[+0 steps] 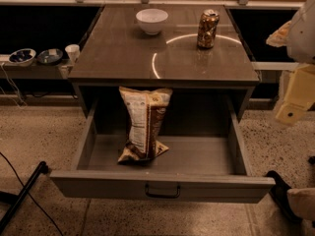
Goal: Pick brown chip bag from top drawer and place on counter
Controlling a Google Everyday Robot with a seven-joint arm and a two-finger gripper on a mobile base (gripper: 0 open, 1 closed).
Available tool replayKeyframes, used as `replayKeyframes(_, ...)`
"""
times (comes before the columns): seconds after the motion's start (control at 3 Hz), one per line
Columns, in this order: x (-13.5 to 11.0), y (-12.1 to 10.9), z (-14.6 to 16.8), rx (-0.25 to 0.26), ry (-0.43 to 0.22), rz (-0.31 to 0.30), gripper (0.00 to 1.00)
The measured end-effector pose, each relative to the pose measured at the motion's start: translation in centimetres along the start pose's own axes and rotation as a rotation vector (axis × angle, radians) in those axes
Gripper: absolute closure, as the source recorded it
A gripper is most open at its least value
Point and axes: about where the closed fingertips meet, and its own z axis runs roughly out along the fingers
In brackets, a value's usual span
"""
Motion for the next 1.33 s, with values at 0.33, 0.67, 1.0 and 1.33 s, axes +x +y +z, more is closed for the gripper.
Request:
replayKeyframes(0.33, 0.0, 0.0, 0.0, 0.000, 0.000, 0.000, 0.00)
replayKeyframes(0.67, -2.6, 1.5, 7.6, -0.137, -0.102, 0.063, 0.00)
replayKeyframes(1.0, -4.8, 3.9, 15.3, -0.239, -0.184, 0.139, 0.00)
replayKeyframes(1.33, -5.0, 3.8, 16.0, -0.230, -0.191, 0.141, 0.00)
